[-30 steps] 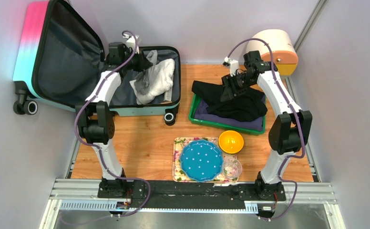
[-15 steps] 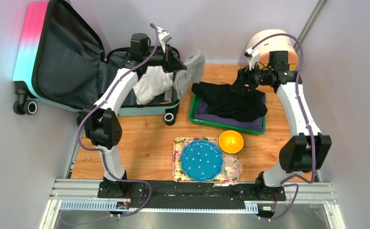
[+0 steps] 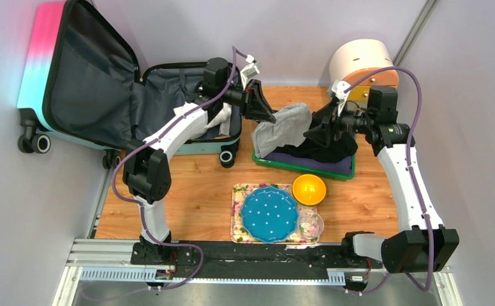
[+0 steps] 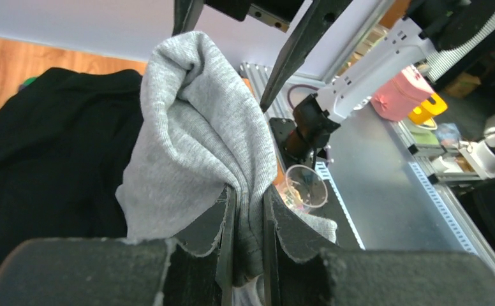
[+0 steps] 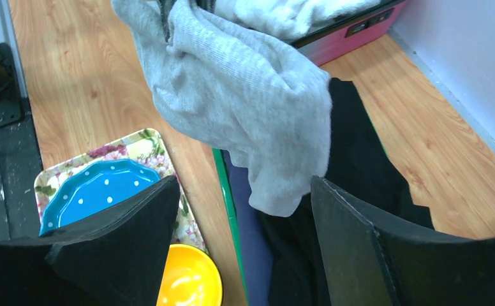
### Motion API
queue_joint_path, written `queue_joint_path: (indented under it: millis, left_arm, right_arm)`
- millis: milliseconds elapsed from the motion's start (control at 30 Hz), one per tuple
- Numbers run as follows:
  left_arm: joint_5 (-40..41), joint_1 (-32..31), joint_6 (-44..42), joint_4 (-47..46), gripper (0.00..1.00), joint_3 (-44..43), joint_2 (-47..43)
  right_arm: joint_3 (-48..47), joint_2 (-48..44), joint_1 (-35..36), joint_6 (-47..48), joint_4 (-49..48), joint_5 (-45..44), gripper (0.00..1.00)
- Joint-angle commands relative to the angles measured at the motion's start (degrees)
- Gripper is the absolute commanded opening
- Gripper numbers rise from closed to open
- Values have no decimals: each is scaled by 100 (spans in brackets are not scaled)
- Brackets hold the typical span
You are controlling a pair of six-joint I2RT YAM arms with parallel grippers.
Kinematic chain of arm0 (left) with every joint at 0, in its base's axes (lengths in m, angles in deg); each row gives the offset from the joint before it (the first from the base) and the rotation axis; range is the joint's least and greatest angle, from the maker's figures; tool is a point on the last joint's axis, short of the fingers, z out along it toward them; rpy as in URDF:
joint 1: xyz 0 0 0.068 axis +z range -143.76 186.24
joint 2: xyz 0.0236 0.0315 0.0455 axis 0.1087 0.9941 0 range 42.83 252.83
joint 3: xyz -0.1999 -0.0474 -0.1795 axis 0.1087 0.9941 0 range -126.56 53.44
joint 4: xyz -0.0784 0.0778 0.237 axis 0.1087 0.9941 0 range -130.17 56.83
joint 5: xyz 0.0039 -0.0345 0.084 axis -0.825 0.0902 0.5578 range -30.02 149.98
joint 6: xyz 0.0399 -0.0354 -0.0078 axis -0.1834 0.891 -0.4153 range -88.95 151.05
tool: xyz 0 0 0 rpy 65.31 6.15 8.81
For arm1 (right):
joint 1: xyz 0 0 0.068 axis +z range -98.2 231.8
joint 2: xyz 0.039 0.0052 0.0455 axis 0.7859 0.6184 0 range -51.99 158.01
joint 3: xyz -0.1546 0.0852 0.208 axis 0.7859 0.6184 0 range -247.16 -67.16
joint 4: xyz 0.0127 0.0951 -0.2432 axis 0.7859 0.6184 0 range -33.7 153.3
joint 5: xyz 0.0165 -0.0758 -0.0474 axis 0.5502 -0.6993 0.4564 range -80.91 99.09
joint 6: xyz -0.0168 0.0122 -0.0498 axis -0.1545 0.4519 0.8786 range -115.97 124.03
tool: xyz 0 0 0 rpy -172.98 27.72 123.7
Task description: Open, take out, and arrange the luggage
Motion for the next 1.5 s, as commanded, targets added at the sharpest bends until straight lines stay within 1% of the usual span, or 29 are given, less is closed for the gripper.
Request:
queue_joint_path:
  millis: [0, 33, 67, 167, 367, 467, 500, 533, 567, 600, 633, 733, 767, 800, 867, 900, 967, 1000, 1067, 1100, 1167, 1200, 1267, 1300, 1333, 1367, 1400, 1433, 1467]
  left_arm:
    - [-854, -230, 2102, -3174, 0, 392, -78]
    - [-898, -274, 2419, -3497, 0, 462, 1]
    - [-951, -318, 2787, -3630, 0, 419, 54]
    - [-1065, -424, 3246, -4009, 0, 419, 186]
    - [-1083, -503, 3634, -4229, 0, 445, 230]
    - [-1118, -538, 3757, -4273, 0, 437, 204]
    - [-1162, -547, 3775, -4326, 0, 506, 160]
    - [-1179, -556, 3793, -4343, 0, 550, 134]
    - [-1188, -582, 3828, -4361, 0, 594, 107]
    - [-1197, -600, 3845, -4379, 0, 673, 81]
    - [-1206, -609, 3880, -4405, 0, 700, 72]
    - [-1215, -644, 4030, -4528, 0, 779, 72]
    - [-1197, -644, 4065, -4554, 0, 779, 81]
    - [-1188, -644, 4074, -4563, 0, 762, 89]
    - [-1180, -644, 4074, -4581, 0, 727, 116]
    - [-1180, -644, 4083, -4581, 0, 683, 133]
    - [-1188, -644, 4092, -4581, 0, 683, 142]
    - [-1197, -644, 4100, -4572, 0, 691, 142]
    - [-1206, -644, 4083, -4581, 0, 735, 107]
    - [-1206, -644, 4074, -4581, 0, 779, 81]
    - [-1276, -635, 4074, -4624, 0, 788, 72]
    - [-1285, -618, 4065, -4642, 0, 771, 72]
    - [-1172, -513, 4048, -4643, 0, 762, 98]
    - [-1110, -451, 4004, -4590, 0, 753, 116]
    - [-1031, -390, 3786, -4468, 0, 736, 124]
    - [-839, -232, 3654, -4136, 1, 709, 151]
    - [-750, -161, 3522, -3950, 6, 639, 194]
    - [-653, -82, 3155, -3748, 10, 604, 212]
    - [-461, -38, 2873, -3154, 16, 569, 239]
  right_arm:
    - [124, -65, 270, 765, 256, -5, 79]
    - [133, -21, 279, 766, 195, -15, 79]
    - [142, 66, 297, 696, 159, -23, 79]
    - [37, 216, 297, 713, 220, -41, 80]
    - [-113, 427, 244, 660, 211, -304, 83]
    - [-148, 498, -10, 687, 212, -139, 84]
    - [-192, 533, -37, 739, 333, -94, 84]
    - [-253, 594, -63, 1175, 509, -24, 86]
    - [-471, 621, -55, 1484, 745, 220, 92]
    - [-560, 638, -29, 1695, 1078, 318, 95]
    - [-648, 665, 59, 1915, 1186, 380, 96]
    - [-956, 726, 234, 2233, 1774, 697, 95]
    - [-1026, 744, 279, 2469, 1959, 793, 95]
    - [-1123, 770, 349, 2602, 2378, 829, 94]
    - [-1124, 770, 516, 2891, 2689, 820, 90]
    - [-1019, 770, 551, 2893, 2786, 803, 86]
    - [-878, 735, 569, 2893, 2804, 777, 82]
    - [-808, 735, 587, 2893, 2796, 750, 74]
    - [-799, 744, 587, 2884, 2761, 654, 63]
    - [-807, 770, 578, 2815, 2743, 627, 49]
    - [-904, 814, 587, 2648, 2725, 539, 35]
    - [-939, 858, 578, 2534, 2751, 513, 20]
    - [-1044, 902, 569, 2410, 2795, 338, 1]
    - [-1062, 920, 560, 2357, 2796, 267, 0]
    - [-1088, 972, 526, 2244, 2796, 127, 0]
    - [-1158, 1007, 517, 2208, 2787, 56, 0]
    - [-1220, 1060, 490, 2173, 2830, -5, 0]
    - [-1290, 1113, 464, 2155, 2857, -67, 0]
    - [-1474, 1261, 455, 2155, 2927, -154, 0]
